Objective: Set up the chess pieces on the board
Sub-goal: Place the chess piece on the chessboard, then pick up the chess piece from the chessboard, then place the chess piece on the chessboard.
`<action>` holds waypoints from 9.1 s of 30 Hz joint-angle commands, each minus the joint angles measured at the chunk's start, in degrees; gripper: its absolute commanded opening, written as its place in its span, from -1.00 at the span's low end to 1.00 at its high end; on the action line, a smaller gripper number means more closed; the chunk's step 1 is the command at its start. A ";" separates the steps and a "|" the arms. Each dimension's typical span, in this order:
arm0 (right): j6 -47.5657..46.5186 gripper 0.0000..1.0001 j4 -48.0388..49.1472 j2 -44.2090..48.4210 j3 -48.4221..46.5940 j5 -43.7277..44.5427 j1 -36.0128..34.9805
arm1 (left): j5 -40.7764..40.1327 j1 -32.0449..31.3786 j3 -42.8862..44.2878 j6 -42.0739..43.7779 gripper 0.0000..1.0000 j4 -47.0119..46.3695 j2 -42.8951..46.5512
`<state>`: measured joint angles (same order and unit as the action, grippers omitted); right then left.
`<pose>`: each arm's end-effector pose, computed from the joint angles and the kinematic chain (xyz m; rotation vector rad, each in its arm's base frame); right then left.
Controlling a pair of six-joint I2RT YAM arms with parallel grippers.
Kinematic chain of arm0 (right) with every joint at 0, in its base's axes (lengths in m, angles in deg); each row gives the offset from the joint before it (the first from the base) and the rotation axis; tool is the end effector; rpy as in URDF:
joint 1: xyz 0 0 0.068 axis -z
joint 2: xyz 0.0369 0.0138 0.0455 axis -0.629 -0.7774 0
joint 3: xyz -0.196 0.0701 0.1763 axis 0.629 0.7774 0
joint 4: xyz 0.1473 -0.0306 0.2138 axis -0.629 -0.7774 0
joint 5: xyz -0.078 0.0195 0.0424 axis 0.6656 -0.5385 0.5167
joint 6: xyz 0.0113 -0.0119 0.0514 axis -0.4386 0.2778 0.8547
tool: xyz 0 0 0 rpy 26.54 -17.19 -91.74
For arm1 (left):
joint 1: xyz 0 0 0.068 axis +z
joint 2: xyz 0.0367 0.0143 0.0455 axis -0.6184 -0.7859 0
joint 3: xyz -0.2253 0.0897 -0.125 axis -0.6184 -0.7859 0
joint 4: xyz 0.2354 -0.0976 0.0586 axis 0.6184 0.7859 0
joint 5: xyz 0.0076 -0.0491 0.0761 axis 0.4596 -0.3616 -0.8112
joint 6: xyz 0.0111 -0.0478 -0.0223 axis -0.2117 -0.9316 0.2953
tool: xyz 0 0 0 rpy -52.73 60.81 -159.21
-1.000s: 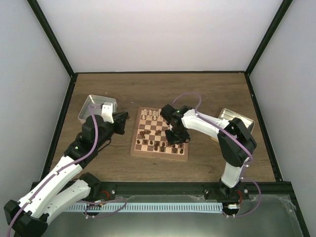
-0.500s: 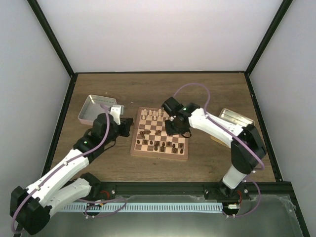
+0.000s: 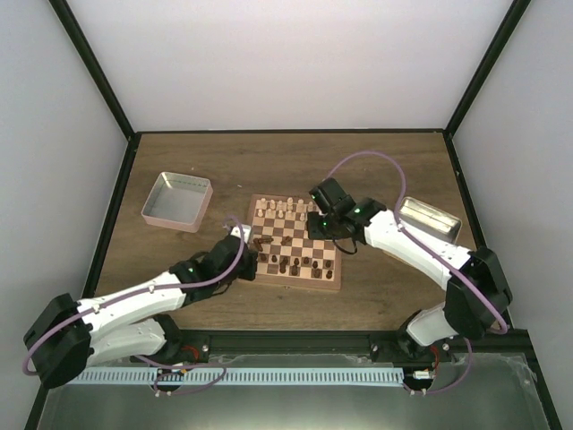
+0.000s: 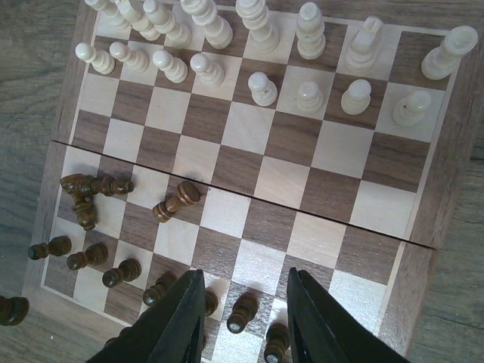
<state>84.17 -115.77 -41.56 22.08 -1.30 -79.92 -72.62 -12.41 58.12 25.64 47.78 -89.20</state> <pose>0.2263 0.1947 0.2576 -0.1342 2.6471 0.4215 0.1405 -0.1583 0.1936 0.3008 2.3238 -0.4563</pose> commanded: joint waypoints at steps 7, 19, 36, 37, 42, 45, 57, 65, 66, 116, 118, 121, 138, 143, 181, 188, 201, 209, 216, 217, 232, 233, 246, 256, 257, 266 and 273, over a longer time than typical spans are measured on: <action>-1.12 -0.35 7.19 7.12 5.36 -0.34 1.20 | -3.00 -3.21 -5.26 2.21 -0.92 -8.01 2.13; 1.31 -0.34 19.67 16.75 11.49 -10.31 2.23 | 9.05 -3.97 -8.60 3.88 -0.92 -13.46 16.12; 2.72 -0.33 25.18 20.50 17.71 -9.18 2.26 | -11.43 -10.06 -14.10 4.53 -0.91 -20.94 12.25; 2.60 -0.34 25.58 20.60 18.05 -8.85 2.28 | -12.55 -10.78 -14.99 4.84 -0.92 -23.09 11.00; 1.31 -0.33 25.40 20.47 17.45 -8.17 2.28 | -16.17 -11.92 -16.58 5.43 -0.92 -31.03 0.89; -0.08 -0.33 24.81 20.20 16.21 -8.13 2.26 | -17.07 -12.01 -16.12 5.79 -0.91 -33.73 -3.50; -1.52 -0.33 25.78 18.61 14.91 -9.09 2.36 | -15.23 -11.99 -15.08 6.46 -0.82 -35.83 -9.28; -1.22 -0.33 25.80 17.91 14.81 -9.61 2.36 | -14.21 -12.04 -14.89 6.76 -0.55 -35.21 -9.03; -1.21 -0.33 25.90 17.92 14.81 -9.73 2.36 | -14.33 -12.01 -14.74 6.71 -0.52 -34.88 -8.87; 12.91 -0.13 10.22 -19.49 -6.59 7.09 -6.03 | -7.74 10.82 2.98 -2.96 0.10 0.74 12.37; 13.48 -0.13 8.12 -21.31 -9.04 8.14 -6.79 | -7.52 10.86 2.43 -2.41 0.11 0.81 13.05; 15.37 -0.14 5.06 -24.22 -11.95 9.63 -8.00 | -7.52 10.84 1.87 -1.53 0.10 0.95 13.93; 21.48 -0.33 -1.78 -28.95 -17.47 12.43 -9.59 | -7.82 10.80 -0.44 0.38 0.12 0.65 18.57; 22.49 -0.32 -1.80 -28.82 -17.51 12.54 -10.38 | -7.78 10.80 -0.67 0.49 0.12 0.39 18.76; 24.46 -0.71 15.21 -14.81 -6.59 7.29 -7.85 | 8.29 10.86 -5.03 2.56 0.35 -11.22 17.85; 29.39 -0.70 25.03 -4.57 2.50 -5.45 -4.57 | 17.83 10.81 -8.23 3.45 0.41 -24.17 12.43; 44.56 -0.69 41.71 0.56 13.75 -23.03 -3.35 | 25.45 10.76 -8.10 0.92 0.28 -38.09 1.99; 46.85 -0.69 44.20 0.66 14.74 -25.01 -3.34 | 25.97 10.67 -7.80 0.24 -0.18 -36.78 -0.43; 46.16 -0.69 43.60 0.74 14.53 -23.93 -3.27 | 26.13 10.67 -6.32 0.38 -0.45 -34.43 -1.87; 46.05 -0.69 43.48 0.80 14.42 -23.72 -3.30 | 26.07 10.66 -6.33 0.34 -0.48 -34.42 -1.96; 30.70 0.18 37.07 3.41 12.46 -12.49 -2.06 | 18.01 10.69 4.24 2.73 -0.91 -5.85 -0.32; 29.24 0.21 36.32 4.37 12.61 -10.78 -1.80 | 17.50 10.75 5.41 2.78 -0.90 -1.49 0.34; 21.86 0.27 32.38 11.02 16.42 0.43 -1.41 | 21.71 11.23 11.89 -0.31 -0.87 27.59 -2.44; 21.11 0.28 33.29 12.58 18.35 1.30 -1.33 | 20.08 11.50 14.60 1.03 -0.86 26.53 -12.37; 21.11 0.29 33.33 12.54 18.41 1.30 -1.33 | 20.16 11.50 14.75 1.18 -0.86 26.18 -12.96; 20.71 0.29 33.42 12.82 18.83 1.72 -1.24 | 20.03 11.59 15.61 1.26 -0.80 24.27 -17.18; 20.46 0.29 33.71 12.60 19.03 1.54 -1.24 | 19.33 11.63 15.89 0.94 -0.65 23.85 -18.42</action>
<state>105.65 -82.79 -29.87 41.14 -1.21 -81.52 -52.27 -1.09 73.27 26.23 71.69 -106.70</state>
